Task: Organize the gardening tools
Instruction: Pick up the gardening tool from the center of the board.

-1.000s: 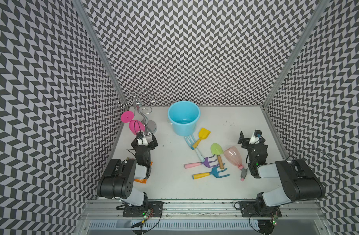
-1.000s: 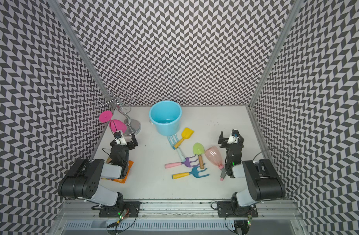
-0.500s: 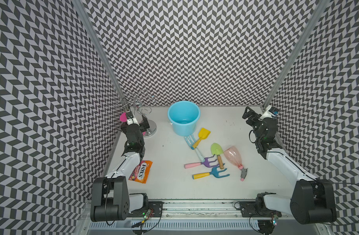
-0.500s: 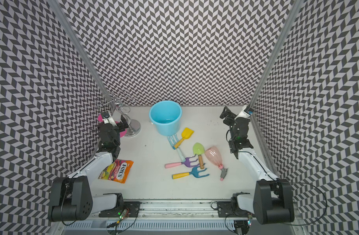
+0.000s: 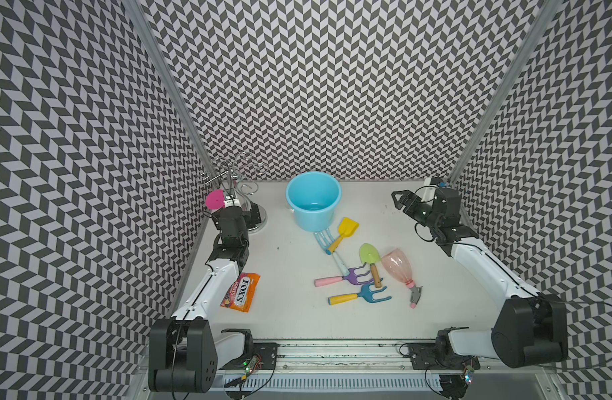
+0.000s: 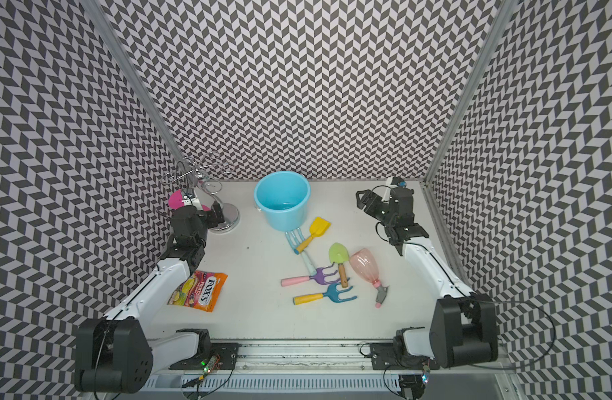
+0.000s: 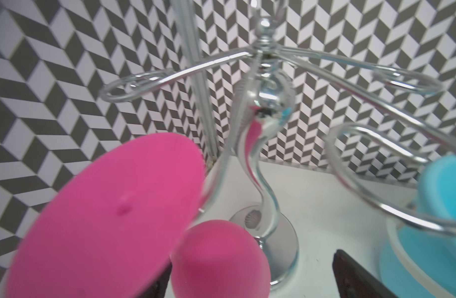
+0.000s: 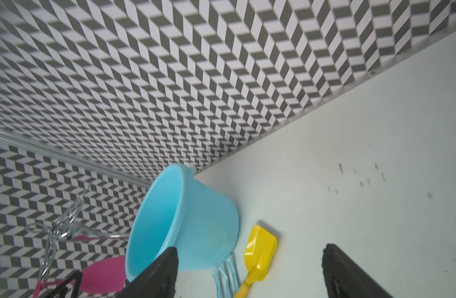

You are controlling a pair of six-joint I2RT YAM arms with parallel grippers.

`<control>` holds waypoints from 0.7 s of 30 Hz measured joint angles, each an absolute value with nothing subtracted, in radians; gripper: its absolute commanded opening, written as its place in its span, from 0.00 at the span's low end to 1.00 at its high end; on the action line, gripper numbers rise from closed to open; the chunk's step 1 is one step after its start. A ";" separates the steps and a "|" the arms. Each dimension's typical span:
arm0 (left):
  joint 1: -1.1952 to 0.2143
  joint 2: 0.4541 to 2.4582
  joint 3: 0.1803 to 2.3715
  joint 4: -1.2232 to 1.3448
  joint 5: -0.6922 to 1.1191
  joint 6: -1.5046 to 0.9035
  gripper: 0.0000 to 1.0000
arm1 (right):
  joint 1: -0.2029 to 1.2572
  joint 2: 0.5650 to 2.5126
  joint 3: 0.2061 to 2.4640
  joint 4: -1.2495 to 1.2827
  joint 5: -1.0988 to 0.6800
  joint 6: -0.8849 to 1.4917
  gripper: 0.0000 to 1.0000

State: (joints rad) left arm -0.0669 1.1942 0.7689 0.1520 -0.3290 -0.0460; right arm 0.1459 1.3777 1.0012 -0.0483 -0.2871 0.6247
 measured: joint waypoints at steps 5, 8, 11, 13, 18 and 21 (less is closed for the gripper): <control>-0.137 1.143 0.757 0.028 -0.075 -0.045 1.00 | 0.291 1.466 1.014 -0.152 -0.316 0.603 0.80; -0.154 1.110 0.731 -0.040 0.015 -0.046 1.00 | 0.374 1.549 1.040 -0.191 -0.327 0.605 0.74; -0.179 1.078 0.703 -0.092 0.049 -0.046 1.00 | 0.421 1.649 1.089 -0.218 -0.340 0.611 0.71; -0.205 1.050 0.679 -0.119 0.062 -0.159 0.88 | 0.443 1.722 1.133 -0.239 -0.340 0.612 0.71; -0.229 1.007 0.637 -0.160 0.083 -0.416 0.87 | 0.475 1.829 1.190 -0.270 -0.329 0.630 0.69; -0.229 1.002 0.628 -0.175 0.089 -0.486 0.87 | 0.487 1.875 1.226 -0.281 -0.329 0.643 0.67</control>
State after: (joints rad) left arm -0.2291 1.0019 0.6277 -0.1753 0.0891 -0.4858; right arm 0.4866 1.8751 1.2259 -0.2806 -0.3286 0.6426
